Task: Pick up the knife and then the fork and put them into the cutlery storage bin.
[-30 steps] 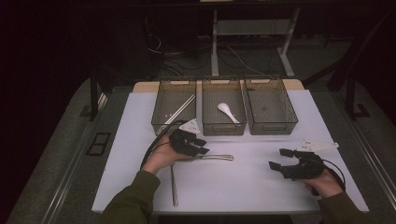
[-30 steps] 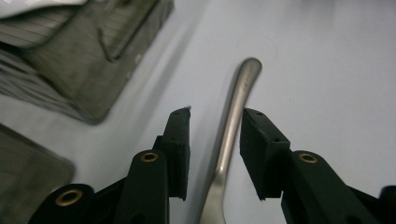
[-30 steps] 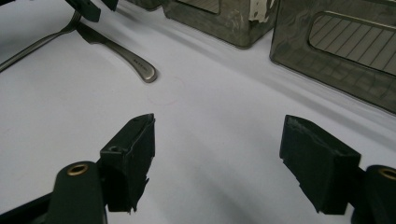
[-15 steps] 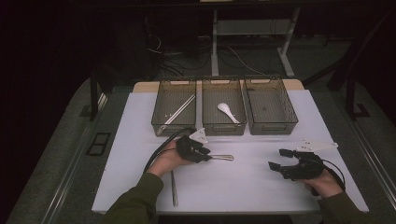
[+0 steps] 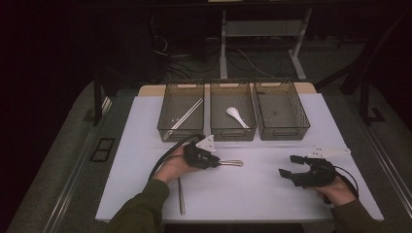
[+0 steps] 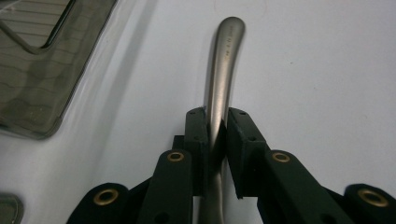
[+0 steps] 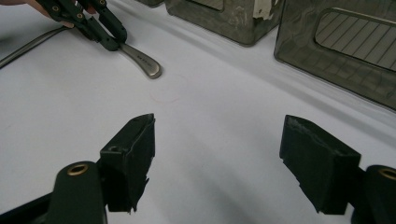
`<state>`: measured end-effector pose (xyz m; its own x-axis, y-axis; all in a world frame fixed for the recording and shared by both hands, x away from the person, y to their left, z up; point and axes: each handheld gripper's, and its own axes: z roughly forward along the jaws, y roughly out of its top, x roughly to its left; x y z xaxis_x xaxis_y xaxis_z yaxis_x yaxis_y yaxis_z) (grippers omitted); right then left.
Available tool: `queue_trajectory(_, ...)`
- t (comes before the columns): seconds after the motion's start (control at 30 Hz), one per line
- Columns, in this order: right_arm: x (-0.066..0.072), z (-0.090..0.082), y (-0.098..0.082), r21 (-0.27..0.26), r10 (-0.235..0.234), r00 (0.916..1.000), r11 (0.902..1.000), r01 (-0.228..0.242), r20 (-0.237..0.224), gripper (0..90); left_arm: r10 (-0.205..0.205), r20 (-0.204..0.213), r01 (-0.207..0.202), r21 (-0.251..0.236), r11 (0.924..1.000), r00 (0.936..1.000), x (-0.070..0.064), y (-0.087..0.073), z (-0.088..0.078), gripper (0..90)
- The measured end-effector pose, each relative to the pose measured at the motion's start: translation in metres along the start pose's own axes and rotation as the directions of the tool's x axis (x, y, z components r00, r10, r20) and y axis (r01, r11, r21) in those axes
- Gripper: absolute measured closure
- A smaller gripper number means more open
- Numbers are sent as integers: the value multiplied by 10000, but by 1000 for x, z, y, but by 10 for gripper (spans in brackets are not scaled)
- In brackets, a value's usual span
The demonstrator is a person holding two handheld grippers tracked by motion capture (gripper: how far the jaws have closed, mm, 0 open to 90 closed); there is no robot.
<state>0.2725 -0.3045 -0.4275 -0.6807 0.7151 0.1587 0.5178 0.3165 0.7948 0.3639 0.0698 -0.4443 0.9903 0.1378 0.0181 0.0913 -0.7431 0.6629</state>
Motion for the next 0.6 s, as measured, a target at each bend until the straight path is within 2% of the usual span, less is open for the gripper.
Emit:
queue_trajectory(0.03,0,0,0,0,1,10000,10000,-1,-2,266,121,36,-121,109,9999,9999,1,1,0,785)
queue_trajectory(0.13,-1,0,0,-1,14,10000,10000,-14,-3,266,79,156,-82,172,9998,9998,3,2,0,787)
queue_trajectory(0.3,-1,-1,0,-8,93,10000,10000,-93,-25,266,-139,361,129,280,9995,9993,7,5,1,787)
queue_trajectory(0.43,-2,-1,0,-50,81,10000,10000,-81,-29,265,-245,283,239,207,9995,9993,7,10,5,788)
queue_trajectory(0.6,-2,-1,4,-84,-17,9999,10000,16,-152,265,62,214,-66,228,9997,9998,6,19,9,789)
